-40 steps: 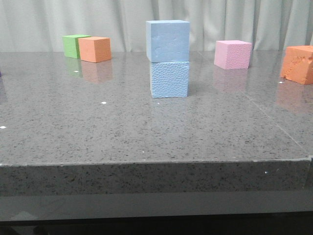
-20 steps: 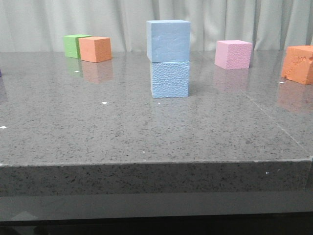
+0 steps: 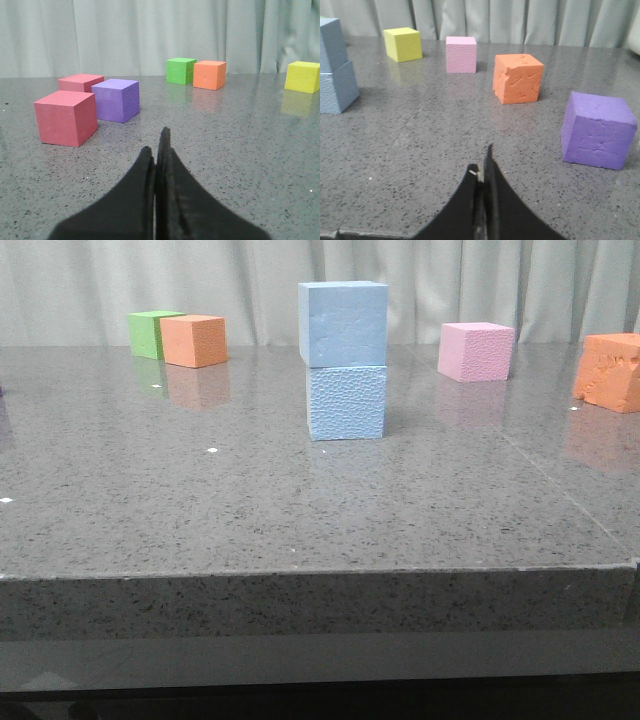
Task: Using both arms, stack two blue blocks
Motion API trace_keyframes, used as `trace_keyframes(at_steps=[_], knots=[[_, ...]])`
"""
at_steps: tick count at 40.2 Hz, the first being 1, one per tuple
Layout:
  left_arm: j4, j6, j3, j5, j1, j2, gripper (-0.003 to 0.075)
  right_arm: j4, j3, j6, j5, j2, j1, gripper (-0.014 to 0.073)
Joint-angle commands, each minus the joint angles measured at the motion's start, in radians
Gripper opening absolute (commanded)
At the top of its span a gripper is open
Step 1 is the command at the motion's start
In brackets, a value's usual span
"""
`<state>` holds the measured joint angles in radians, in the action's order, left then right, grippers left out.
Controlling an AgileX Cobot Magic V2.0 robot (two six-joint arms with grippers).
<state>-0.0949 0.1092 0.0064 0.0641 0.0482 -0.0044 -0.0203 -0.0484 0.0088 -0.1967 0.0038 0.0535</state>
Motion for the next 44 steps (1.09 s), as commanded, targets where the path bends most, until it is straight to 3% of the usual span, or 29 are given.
trace_keyframes(at_steps=[1, 4, 44], knots=[[0.0, -0.008, 0.001, -0.082, -0.002, -0.019, -0.002, -0.007, 0.032, -0.009, 0.189, -0.013, -0.013, -0.0068], [0.0, -0.008, 0.001, -0.082, -0.002, -0.019, -0.002, -0.007, 0.074, -0.009, 0.244, -0.034, -0.014, -0.0068], [0.0, -0.008, 0.001, -0.082, -0.002, -0.019, -0.002, -0.007, 0.07, -0.009, 0.216, -0.032, -0.044, -0.0068]])
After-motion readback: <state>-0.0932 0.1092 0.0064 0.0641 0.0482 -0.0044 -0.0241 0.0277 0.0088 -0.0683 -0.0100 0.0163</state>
